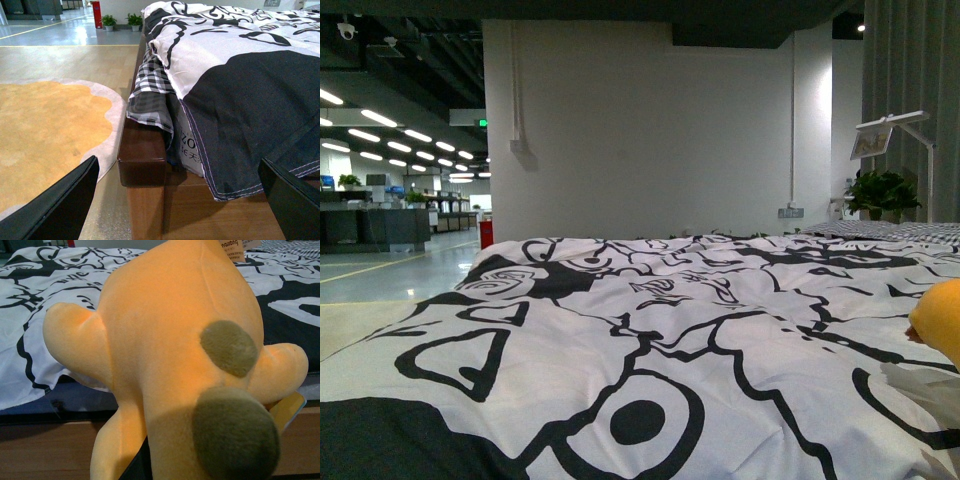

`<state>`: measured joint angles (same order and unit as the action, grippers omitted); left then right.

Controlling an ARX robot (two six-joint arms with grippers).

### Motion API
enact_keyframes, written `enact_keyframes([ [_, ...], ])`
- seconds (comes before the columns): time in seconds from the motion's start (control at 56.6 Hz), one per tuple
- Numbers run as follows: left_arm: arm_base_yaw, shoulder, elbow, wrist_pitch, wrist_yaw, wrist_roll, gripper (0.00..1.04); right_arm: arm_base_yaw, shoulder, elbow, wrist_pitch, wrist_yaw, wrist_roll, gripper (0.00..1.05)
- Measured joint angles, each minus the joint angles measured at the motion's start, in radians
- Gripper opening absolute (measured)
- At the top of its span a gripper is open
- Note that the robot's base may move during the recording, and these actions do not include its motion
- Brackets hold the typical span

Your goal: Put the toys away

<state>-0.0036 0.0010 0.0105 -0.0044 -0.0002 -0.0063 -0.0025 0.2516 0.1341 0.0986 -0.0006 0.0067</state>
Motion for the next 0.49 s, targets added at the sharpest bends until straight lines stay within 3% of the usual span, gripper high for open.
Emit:
enact_keyframes([
  [0.495, 0.000, 0.000, 0.000, 0.000, 0.000, 0.000, 0.98, 0.000, -0.186, -0.069, -0.107, 0.000, 0.000, 0.07],
])
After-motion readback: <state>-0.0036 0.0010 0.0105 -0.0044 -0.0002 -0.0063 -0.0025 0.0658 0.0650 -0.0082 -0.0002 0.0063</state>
